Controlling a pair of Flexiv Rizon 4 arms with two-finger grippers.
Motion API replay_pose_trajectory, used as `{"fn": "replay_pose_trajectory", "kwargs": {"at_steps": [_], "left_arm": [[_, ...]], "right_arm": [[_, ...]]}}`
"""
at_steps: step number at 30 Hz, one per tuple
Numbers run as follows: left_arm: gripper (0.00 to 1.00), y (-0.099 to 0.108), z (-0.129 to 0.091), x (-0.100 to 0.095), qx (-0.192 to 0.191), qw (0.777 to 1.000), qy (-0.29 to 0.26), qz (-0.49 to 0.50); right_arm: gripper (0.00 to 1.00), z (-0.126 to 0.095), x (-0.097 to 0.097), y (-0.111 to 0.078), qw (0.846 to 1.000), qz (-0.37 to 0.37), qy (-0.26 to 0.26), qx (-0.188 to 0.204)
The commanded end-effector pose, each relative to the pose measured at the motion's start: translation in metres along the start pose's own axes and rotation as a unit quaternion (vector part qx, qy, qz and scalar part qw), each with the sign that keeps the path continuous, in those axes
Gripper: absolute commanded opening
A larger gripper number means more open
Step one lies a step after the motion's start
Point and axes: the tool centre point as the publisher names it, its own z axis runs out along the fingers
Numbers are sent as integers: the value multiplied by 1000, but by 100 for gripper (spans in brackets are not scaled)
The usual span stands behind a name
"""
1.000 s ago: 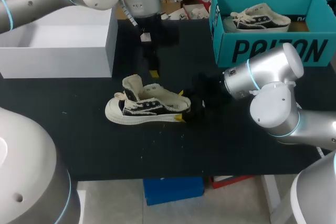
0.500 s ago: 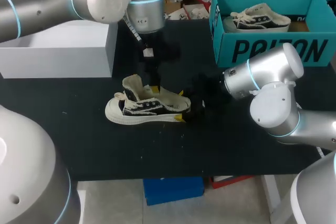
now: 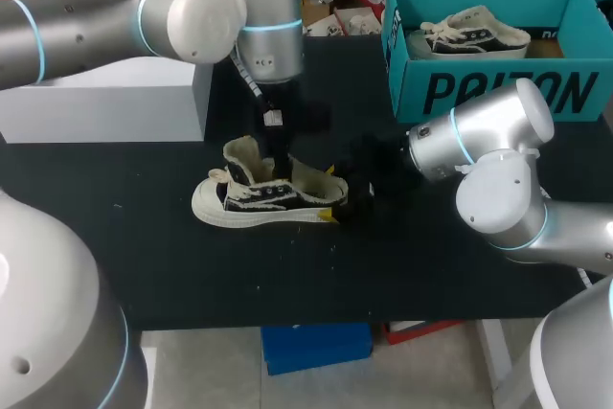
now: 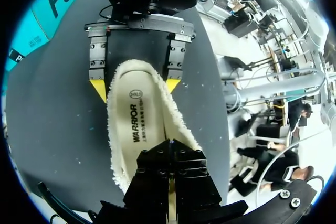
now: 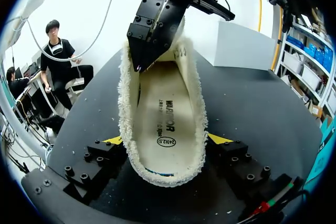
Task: Take the shoe out of the shoebox, open the shoe tongue, remove and reinsert the insole, then place the shoe into the shoebox
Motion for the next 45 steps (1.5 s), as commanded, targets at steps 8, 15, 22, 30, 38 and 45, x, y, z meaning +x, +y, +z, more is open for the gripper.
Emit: {"fn": "replay_pose_trajectory", "kwargs": {"at_steps": [8,15,22,30,38,45], "left_arm": [[0,2,27,1,4,1000,15,-9],[0,3,36,0,2,1000,18,-16],[0,2,44,0,2,1000,18,-22],[0,-1,51,0,2,1000,20,-24],[47,-1,48,-1,-24,999,-13,-25],[45,3,54,-6,-67,996,-51,-38]], "right_arm": [[0,3,0,-5,1000,1,-1,1],[0,3,0,-5,1000,1,-1,1],[0,3,0,-5,1000,1,-1,1],[0,3,0,-5,1000,1,-1,1],[0,3,0,-5,1000,1,-1,1],[0,3,0,-5,1000,1,-1,1]]}}
